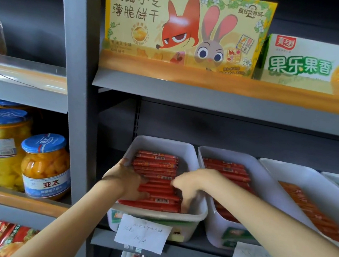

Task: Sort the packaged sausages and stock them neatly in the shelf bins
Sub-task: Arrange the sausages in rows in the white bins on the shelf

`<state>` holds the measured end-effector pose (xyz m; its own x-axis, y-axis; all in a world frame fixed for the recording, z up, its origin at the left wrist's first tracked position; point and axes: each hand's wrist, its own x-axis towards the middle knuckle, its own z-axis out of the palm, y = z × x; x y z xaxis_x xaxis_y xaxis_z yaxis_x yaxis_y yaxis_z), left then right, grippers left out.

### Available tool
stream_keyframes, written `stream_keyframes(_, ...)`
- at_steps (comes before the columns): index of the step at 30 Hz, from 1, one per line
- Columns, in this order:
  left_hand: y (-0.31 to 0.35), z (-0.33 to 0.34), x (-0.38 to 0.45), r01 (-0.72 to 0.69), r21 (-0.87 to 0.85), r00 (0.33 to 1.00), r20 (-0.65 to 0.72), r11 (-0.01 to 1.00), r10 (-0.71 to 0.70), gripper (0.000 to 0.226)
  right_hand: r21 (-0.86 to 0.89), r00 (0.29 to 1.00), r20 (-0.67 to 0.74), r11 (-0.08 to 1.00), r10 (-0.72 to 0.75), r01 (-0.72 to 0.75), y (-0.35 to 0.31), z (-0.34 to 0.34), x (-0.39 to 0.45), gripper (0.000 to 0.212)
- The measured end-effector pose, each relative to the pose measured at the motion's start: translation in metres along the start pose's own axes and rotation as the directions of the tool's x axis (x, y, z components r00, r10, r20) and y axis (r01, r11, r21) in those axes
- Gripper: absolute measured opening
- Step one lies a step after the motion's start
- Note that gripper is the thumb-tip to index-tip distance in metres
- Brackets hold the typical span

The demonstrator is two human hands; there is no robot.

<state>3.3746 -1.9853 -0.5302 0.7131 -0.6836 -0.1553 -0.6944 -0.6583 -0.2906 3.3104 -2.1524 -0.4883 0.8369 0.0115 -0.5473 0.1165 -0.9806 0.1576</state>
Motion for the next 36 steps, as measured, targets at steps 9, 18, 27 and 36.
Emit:
stream_keyframes(9, 0.000, -0.005, -0.007, -0.078, -0.034, 0.997, -0.003, 0.996, 0.078, 0.070, 0.733, 0.987, 0.136, 0.661, 0.091, -0.161, -0.013, 0.008, 0.010, 0.059)
stream_keyframes(18, -0.003, 0.000, -0.005, -0.113, -0.061, 0.993, -0.051, 0.992, 0.110, 0.070, 0.800, 0.979, -0.071, 0.597, 0.192, -0.059, 0.000, 0.005, 0.004, 0.059)
stream_keyframes(27, -0.008, 0.010, 0.006, -0.095, -0.056, 0.995, -0.035, 0.994, 0.093, 0.073, 0.551, 0.970, -0.143, 0.830, 0.195, -0.086, -0.026, 0.015, 0.044, 0.058)
stream_keyframes(36, -0.006, 0.006, 0.003, -0.079, -0.075, 0.996, -0.041, 0.994, 0.076, 0.070, 0.755, 0.954, -0.180, 0.655, 0.241, -0.023, -0.015, 0.013, 0.051, 0.048)
